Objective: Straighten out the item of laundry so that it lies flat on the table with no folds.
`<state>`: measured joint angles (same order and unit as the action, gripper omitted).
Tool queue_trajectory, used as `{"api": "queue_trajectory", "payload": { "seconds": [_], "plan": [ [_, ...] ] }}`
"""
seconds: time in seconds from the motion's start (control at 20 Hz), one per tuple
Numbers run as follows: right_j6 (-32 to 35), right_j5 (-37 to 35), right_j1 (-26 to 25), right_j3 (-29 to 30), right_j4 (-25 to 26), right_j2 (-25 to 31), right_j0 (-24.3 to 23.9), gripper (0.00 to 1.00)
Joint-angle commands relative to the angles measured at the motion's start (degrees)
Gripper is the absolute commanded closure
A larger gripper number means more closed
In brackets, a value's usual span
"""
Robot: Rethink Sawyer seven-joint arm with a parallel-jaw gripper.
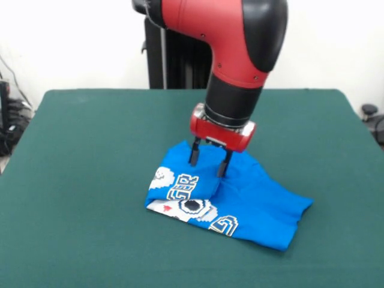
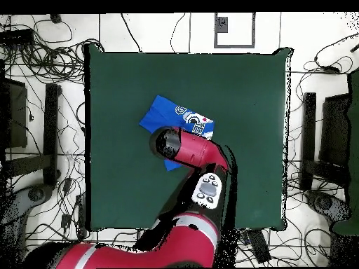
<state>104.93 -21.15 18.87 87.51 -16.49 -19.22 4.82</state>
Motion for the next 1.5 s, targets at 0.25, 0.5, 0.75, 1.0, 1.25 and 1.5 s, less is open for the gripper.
{"api": "queue_trajectory", "payload": {
  "seconds": [0.25, 0.5, 0.75, 1.0, 1.25, 1.5],
  "plan": [
    [10.51, 7.85, -6.35, -0.33, -0.32, 4.91, -3.05, 0.0],
    [10.12, 8.33, -6.58, -0.41, -0.52, 5.74, -3.46, 0.0],
    [10.15, 5.07, -3.54, 1.11, -1.06, 6.43, -3.49, 0.0],
    [7.34, 1.7, -1.12, 0.69, -0.35, 8.76, -4.72, 0.0],
    [5.71, 3.41, -0.66, 1.11, 0.94, 11.24, -6.06, 0.0],
    [6.01, 3.17, -0.56, 0.93, 1.03, 11.66, -6.03, 0.0]
  ]
}}
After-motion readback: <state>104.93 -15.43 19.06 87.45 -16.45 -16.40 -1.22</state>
